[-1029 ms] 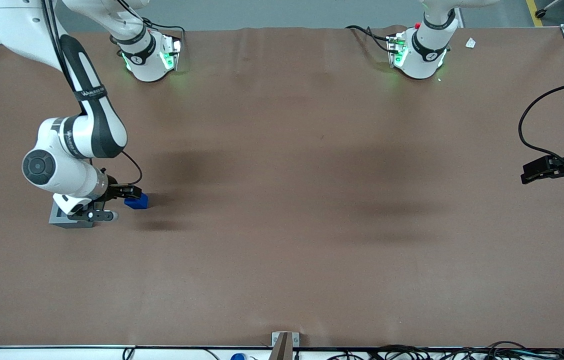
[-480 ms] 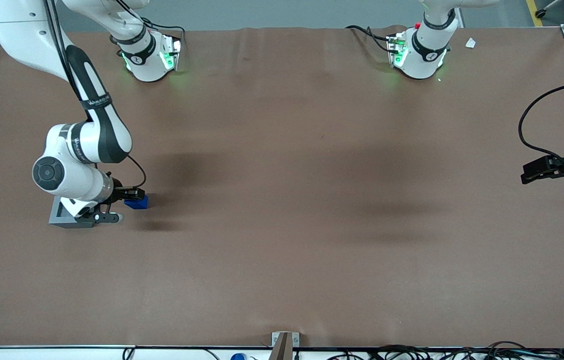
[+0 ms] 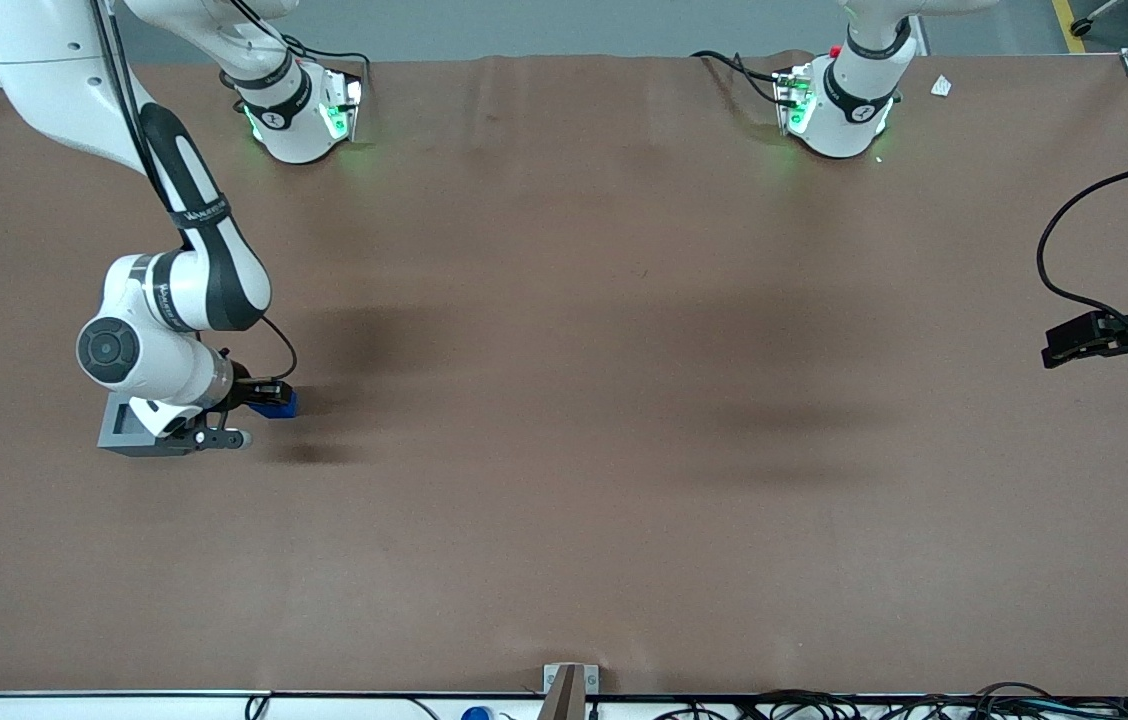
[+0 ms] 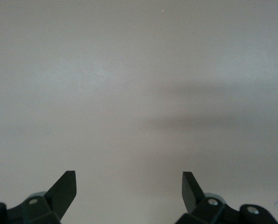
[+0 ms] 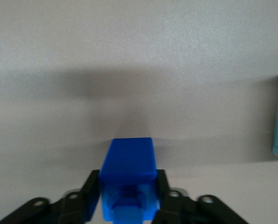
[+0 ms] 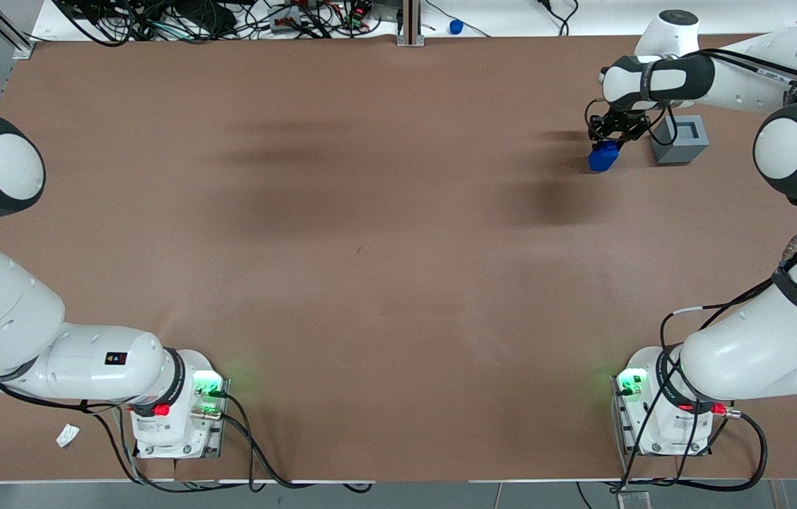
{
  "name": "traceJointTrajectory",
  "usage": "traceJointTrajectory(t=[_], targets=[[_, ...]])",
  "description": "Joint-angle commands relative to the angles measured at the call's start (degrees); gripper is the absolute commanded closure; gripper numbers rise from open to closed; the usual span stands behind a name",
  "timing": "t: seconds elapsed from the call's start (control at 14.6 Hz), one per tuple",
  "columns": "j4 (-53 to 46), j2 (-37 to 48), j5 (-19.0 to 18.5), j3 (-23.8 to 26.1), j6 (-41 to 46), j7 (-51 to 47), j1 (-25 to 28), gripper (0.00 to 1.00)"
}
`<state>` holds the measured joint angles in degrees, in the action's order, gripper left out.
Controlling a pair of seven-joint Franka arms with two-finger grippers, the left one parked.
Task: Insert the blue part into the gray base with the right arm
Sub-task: 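Lift the blue cube and carry it over the gray base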
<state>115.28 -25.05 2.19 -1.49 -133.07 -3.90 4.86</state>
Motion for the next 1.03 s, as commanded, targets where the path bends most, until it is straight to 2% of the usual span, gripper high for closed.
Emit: traceJointTrajectory(t=[0.0,0.07,0.14,0.48,0.69,0.96], targets=[[1.08,0.09,0.62,-0.18,-1.48,0.47,-0.03,0.80],[1.08,0.18,0.62,-0.27,-1.75,0.47,-0.20,0.93],[1.00,0.35,0.62,-0.36,-1.92,0.47,-0.81,0.98],[-1.80,2.64,0.53,-0.36,0.08,0.83,-5.38,1.00],[-10.48,2.38,0.62,-0.45,11.66,0.03,-6.96,1.00],[-17.89,1.33,0.18,-0.45,15.74,0.73,-9.86,1.00]])
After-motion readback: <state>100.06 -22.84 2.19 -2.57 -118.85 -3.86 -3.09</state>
